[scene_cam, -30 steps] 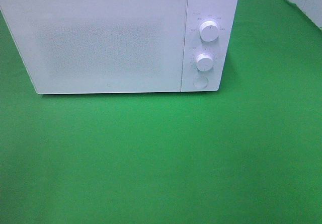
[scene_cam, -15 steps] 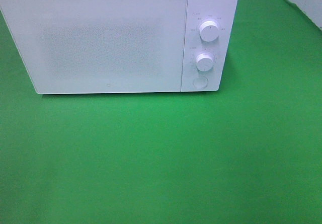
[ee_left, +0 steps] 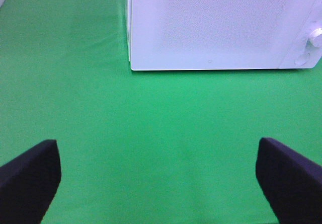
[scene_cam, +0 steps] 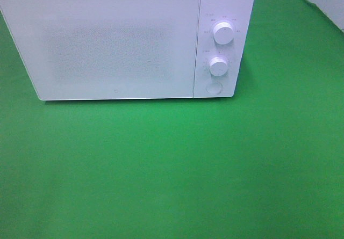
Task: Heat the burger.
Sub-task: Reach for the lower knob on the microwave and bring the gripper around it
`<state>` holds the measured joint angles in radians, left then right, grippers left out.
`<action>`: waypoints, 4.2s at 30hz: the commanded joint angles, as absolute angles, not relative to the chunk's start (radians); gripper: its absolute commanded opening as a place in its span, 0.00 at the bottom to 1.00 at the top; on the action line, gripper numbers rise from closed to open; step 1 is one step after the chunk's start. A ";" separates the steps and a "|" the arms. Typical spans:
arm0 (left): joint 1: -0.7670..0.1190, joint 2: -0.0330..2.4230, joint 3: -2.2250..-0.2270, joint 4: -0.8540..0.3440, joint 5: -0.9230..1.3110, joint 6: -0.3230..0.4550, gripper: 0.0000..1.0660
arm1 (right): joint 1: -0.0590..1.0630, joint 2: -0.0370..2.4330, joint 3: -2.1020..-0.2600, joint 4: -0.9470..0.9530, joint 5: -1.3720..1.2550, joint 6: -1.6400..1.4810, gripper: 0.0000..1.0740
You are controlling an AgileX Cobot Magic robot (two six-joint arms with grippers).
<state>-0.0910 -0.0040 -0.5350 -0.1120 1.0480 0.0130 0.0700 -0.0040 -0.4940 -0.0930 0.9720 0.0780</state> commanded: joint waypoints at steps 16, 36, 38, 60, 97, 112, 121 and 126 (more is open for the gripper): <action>-0.091 -0.028 -0.533 -0.114 1.039 0.014 0.92 | 0.067 0.171 -0.515 -0.097 0.718 0.082 0.69; -0.091 -0.028 -0.533 -0.114 1.039 0.014 0.92 | 0.067 0.403 -0.514 -0.095 0.460 0.085 0.69; -0.091 -0.028 -0.533 -0.114 1.039 0.014 0.92 | 0.067 0.424 -0.514 -0.098 0.436 0.085 0.69; -0.091 -0.028 -0.533 -0.114 1.039 0.014 0.92 | 0.067 0.817 -0.417 -0.101 -0.061 0.107 0.69; -0.091 -0.028 -0.533 -0.114 1.039 0.014 0.92 | 0.569 1.456 -0.246 0.620 -1.155 -0.352 0.69; -0.091 -0.028 -0.533 -0.114 1.039 0.014 0.92 | 0.770 1.690 -0.438 0.833 -1.198 -0.458 0.70; -0.091 -0.028 -0.533 -0.113 1.039 0.014 0.92 | 0.773 1.784 -0.544 0.845 -1.169 -0.446 0.75; -0.091 -0.028 -0.533 -0.113 1.039 0.014 0.92 | 0.773 1.832 -0.597 0.842 -1.165 -0.443 0.74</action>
<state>-0.0910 -0.0040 -0.5350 -0.1120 1.0480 0.0130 0.7700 1.8160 -0.5720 0.8510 -1.1660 -0.4450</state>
